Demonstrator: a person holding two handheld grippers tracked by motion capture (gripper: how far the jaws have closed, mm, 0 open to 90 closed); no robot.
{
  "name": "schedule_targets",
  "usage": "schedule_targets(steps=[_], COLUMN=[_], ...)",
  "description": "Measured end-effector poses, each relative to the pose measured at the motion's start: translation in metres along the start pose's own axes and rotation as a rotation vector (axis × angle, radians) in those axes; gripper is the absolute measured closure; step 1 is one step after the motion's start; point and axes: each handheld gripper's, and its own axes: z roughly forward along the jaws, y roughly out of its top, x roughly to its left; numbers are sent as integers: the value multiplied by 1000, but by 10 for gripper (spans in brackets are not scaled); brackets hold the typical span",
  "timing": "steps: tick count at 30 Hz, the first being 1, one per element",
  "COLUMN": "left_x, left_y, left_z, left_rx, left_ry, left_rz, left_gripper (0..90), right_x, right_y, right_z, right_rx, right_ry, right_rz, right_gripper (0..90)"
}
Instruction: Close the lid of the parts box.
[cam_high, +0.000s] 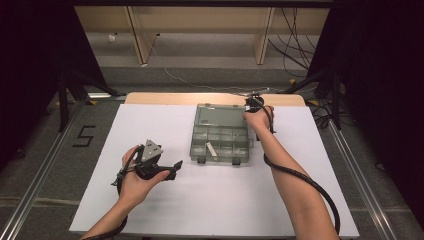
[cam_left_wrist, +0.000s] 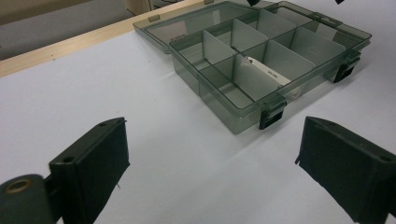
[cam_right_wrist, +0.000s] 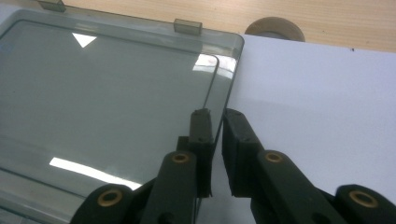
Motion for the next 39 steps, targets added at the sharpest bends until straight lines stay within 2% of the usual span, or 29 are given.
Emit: schedule_targets(steps=[1,2,4,5,7,11,14,17,19,21,22,23,24,25,26,27,28,29,31,32,33,34,35,36,37,38,39], left_x=[1,2,5,9,11,22,31,38,46,48,52,51,52,55,53,56,54,56,58,58,59,60,60,62,63,63,63], left_y=[1,2,7,9,14,26,39,54,65,75,80,85,89,93,96,99,101,103,106,107,108,108,109,109,109,109,108], left_z=[1,2,5,6,11,25,37,52,58,68,70,77,81,83,90,93,99,102,112,117,122,127,133,137,141,146,151], left_rx=[-1,-1,-5,10,3,23,44,37,74,51,83,59,60,98,67,98,81,108,127,133,142,146,149,173,193,204,214], left_ry=[-5,-8,-1,-4,-1,4,9,23,29,53,56,60,61,62,70,66,74,70,63,63,65,65,58,38,47,50,55], left_rz=[-3,-5,-11,-1,-21,-7,2,-13,22,-6,25,-13,-15,18,-24,2,-32,-12,-42,-55,-69,-94,-132,-147,-147,-163,-174], left_gripper=[83,88,95,99,119,152,154,160,171,199,207,211,223,232,237,246,259,272,295,313,337,352,375,391,405,424,442], right_x=[-1,-3,-2,0,0,2,3,5,6,7,8,8,9,10,10,9,9,9,9,10,8,8,10,10,8,9,11], right_y=[0,1,2,2,3,5,6,6,6,6,6,6,6,6,6,5,5,5,5,5,4,4,3,2,1,1,0], right_z=[0,1,1,0,1,1,0,0,0,0,-1,-2,-3,-4,-5,-6,-7,-9,-12,-13,-15,-15,-17,-18,-18,-19,-20], right_rx=[0,-5,10,18,17,27,33,27,25,14,16,11,-3,-5,-5,-14,-20,-27,-35,-46,-53,-63,-64,-73,-86,-91,-94], right_ry=[-1,-3,0,-1,-7,-18,-27,-36,-39,-45,-47,-51,-57,-56,-60,-64,-65,-62,-61,-61,-65,-70,-69,-75,-77,-77,-79], right_rz=[4,-19,12,50,61,78,96,105,111,125,128,126,132,144,122,109,106,108,93,102,76,62,84,76,37,43,71], right_gripper=[838,841,850,853,860,873,883,889,893,896,896,897,899,899,900,900,900,900,900,900,900,900,900,900,900,900,900])
